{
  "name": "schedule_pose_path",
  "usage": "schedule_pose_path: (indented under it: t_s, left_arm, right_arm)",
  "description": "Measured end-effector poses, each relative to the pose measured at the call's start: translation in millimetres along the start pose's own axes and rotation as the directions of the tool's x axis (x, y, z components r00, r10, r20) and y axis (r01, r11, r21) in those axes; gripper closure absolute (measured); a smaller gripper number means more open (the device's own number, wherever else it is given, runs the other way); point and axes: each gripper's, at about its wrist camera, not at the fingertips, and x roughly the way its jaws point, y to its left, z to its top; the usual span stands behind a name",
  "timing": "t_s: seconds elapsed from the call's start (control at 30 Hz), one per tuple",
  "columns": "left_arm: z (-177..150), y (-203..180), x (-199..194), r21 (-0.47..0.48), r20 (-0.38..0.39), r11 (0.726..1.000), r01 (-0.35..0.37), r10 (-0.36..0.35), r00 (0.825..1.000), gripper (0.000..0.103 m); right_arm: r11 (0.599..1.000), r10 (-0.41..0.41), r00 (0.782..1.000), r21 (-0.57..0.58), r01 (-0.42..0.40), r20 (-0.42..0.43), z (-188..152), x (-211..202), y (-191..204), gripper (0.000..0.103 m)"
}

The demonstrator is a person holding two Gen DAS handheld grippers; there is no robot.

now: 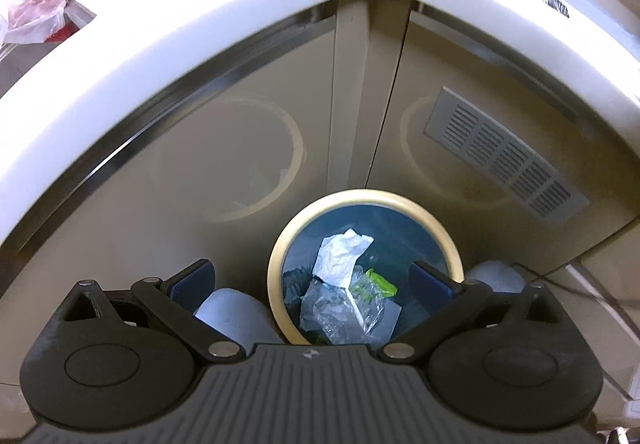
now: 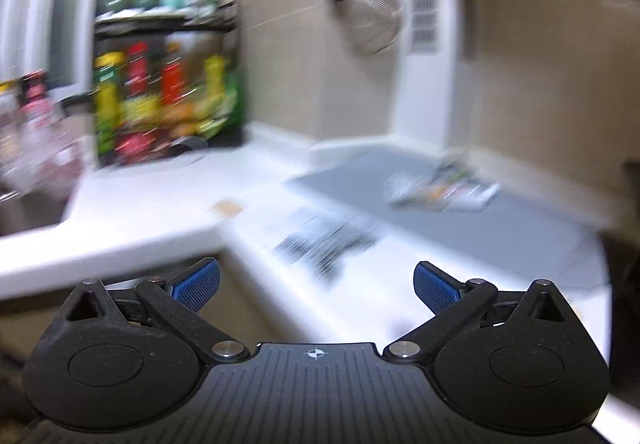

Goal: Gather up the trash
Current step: 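Move the right gripper to the clear snack pouch and grasp it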

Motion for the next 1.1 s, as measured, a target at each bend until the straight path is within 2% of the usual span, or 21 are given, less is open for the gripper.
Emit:
schedule_pose_path:
  t_s: [0.13,0.23,0.3,0.37,0.5,0.6,0.63,0.7,0.8,0.83,0.93,0.97,1.0,1.07,1.1]
  left_arm:
    - [4.4,1.7,-5.0,-0.017,0.01,1.0,0.015,-0.015,1.0,0.0]
    - [7.6,3.2,-5.6,-0.021,0.007,1.0,0.021,-0.021,1.0,0.0]
    - [9.5,4.4,-4.8,-0.027,0.005,0.999,0.021,-0.021,1.0,0.0]
    - [10.8,5.4,-2.6,-0.033,-0.003,0.999,0.021,-0.021,1.0,0.0]
    - [11.0,7.4,-0.9,-0.027,-0.002,1.0,0.006,-0.006,1.0,0.0]
    - [11.4,11.1,1.3,-0.03,0.0,0.999,-0.012,0.012,1.0,0.0]
    - [11.6,12.5,2.3,-0.034,-0.001,0.999,-0.015,0.015,1.0,0.0]
    - [12.1,13.7,4.6,-0.034,-0.004,0.999,-0.022,0.022,1.0,0.0]
    - [13.4,15.0,8.0,-0.025,-0.005,0.999,-0.026,0.026,1.0,0.0]
    - [14.2,15.0,8.7,-0.022,-0.005,0.999,-0.025,0.025,1.0,0.0]
    - [16.3,14.2,8.8,-0.018,0.0,1.0,-0.015,0.015,1.0,0.0]
    - [17.2,13.9,8.3,-0.017,0.002,1.0,-0.011,0.011,1.0,0.0]
    - [17.6,12.6,7.3,-0.016,0.006,1.0,-0.006,0.007,1.0,0.0]
    - [19.4,10.2,3.3,-0.009,0.019,1.0,-0.001,0.001,1.0,0.0]
    - [20.1,8.7,0.6,-0.005,0.028,1.0,0.0,0.0,1.0,0.0]
  right_arm:
    - [0.975,-0.083,0.996,0.205,0.089,-0.037,31.2,60.3,-51.6,0.0]
    - [0.907,-0.124,0.989,0.396,0.145,-0.078,44.6,111.7,-86.7,0.0]
    - [0.857,-0.162,0.982,0.48,0.187,-0.094,52.2,145.6,-103.6,0.0]
    - [0.821,-0.211,0.969,0.515,0.245,-0.125,59.2,180.6,-112.4,0.0]
    - [0.763,-0.228,0.946,0.562,0.32,-0.228,70.2,252.1,-123.8,0.0]
    - [0.663,-0.257,0.906,0.621,0.419,-0.337,73.7,294.5,-131.5,0.0]
    - [0.647,-0.246,0.899,0.629,0.431,-0.364,73.6,305.6,-131.7,0.0]
    - [0.647,-0.247,0.869,0.595,0.477,-0.428,75.5,331.8,-128.7,0.0]
    - [0.722,-0.34,0.81,0.419,0.551,-0.478,81.2,359.2,-106.6,0.0]
    - [0.748,-0.368,0.798,0.358,0.559,-0.477,80.9,364.8,-99.0,0.0]
    - [0.781,-0.368,0.811,0.322,0.535,-0.456,73.4,362.1,-91.6,0.003]
    - [0.789,-0.38,0.812,0.303,0.535,-0.442,71.3,357.6,-89.1,0.012]
    - [0.797,-0.377,0.825,0.307,0.521,-0.422,69.7,349.6,-88.6,0.034]
    - [0.815,-0.342,0.844,0.318,0.485,-0.413,67.0,335.9,-90.7,0.044]
    - [0.826,-0.324,0.854,0.319,0.466,-0.407,65.7,329.7,-93.2,0.065]
